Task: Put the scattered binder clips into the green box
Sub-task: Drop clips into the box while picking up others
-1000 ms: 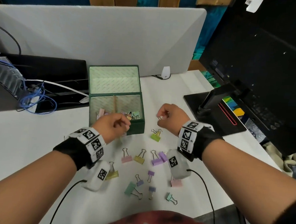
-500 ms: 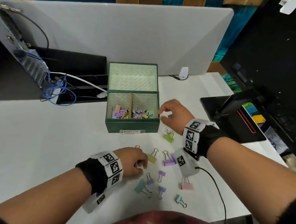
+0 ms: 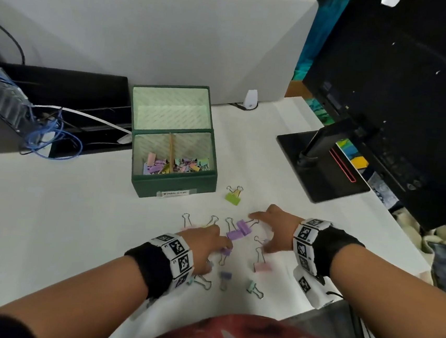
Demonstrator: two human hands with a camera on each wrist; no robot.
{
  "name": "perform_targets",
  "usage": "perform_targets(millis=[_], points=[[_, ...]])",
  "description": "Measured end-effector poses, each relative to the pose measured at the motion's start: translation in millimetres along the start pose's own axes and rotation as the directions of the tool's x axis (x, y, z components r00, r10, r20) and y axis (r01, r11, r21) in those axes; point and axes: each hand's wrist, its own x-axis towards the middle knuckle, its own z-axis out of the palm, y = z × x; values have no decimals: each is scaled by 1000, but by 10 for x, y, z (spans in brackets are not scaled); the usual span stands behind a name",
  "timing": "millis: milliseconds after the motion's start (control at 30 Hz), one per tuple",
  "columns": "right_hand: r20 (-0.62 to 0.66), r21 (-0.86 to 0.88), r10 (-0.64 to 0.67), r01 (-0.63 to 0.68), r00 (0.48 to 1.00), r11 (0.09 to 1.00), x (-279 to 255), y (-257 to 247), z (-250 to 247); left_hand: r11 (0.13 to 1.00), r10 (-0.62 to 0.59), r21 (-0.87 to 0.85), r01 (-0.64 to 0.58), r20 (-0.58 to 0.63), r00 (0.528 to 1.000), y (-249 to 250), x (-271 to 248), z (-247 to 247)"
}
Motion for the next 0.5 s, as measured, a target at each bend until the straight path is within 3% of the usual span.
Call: perform_targets(millis=[133, 300, 500], points=[[-22, 19, -18, 18, 1000, 1000, 21, 11, 69, 999, 17, 43, -17, 4, 1000, 50, 65, -8], [-104, 178, -1, 20, 995, 984, 4, 69, 116, 992, 50, 115, -48, -12, 999, 88, 170, -17], [-91, 71, -35, 41, 995, 997, -14, 39, 131, 990, 44, 134, -36, -59, 997, 77, 235, 7]])
